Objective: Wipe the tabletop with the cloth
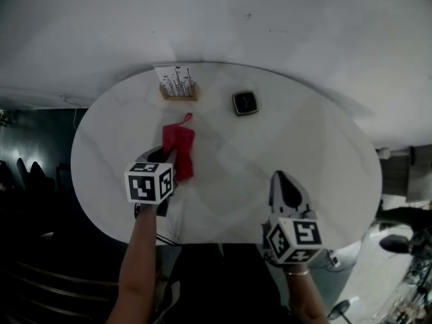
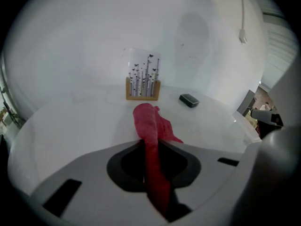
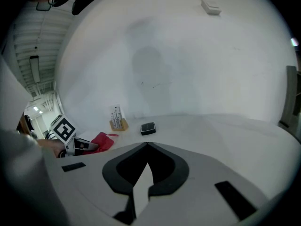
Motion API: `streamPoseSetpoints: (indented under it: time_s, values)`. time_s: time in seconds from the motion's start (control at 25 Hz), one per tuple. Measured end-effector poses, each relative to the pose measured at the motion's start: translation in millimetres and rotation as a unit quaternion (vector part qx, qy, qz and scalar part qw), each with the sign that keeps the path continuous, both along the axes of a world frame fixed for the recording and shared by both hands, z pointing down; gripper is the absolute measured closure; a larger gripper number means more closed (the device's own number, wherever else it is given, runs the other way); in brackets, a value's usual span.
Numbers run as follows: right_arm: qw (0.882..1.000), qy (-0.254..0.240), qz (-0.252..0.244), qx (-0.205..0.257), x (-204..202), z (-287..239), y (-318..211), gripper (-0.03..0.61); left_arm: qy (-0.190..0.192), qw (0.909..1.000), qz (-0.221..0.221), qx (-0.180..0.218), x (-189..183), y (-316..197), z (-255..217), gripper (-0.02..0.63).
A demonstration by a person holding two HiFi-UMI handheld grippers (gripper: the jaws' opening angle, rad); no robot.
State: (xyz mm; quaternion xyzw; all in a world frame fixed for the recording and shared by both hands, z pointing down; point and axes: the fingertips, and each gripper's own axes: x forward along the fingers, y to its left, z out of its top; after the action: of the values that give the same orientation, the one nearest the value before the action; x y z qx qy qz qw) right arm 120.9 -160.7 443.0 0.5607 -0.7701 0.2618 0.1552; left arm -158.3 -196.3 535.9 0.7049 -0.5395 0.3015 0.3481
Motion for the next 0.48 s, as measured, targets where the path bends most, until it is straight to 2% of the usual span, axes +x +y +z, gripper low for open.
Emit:
streamPoseSetpoints:
  time_s: [0.16, 0.24, 0.36, 0.48]
  values:
    - [1.000, 0.000, 0.003, 0.003, 2, -2, 0, 0.577, -0.029, 0.9987, -0.042, -0.004, -36, 1, -1, 0.559]
    - [1.000, 0.000, 0.007, 0.005, 6, -3, 2, 0.577, -0.026, 0.9985, -0.048, -0.003, -40, 0, -6, 0.560]
    - [1.000, -0.002, 0.018, 0.012, 15, -6, 4, 0.577, 0.018, 0.9995, -0.024, 0.013, -10, -10, -26, 0.560]
    - [0.999, -0.002, 0.029, 0.017, 24, -11, 5, 0.577, 0.092, 0.9947, 0.033, 0.030, 57, -25, -52, 0.560]
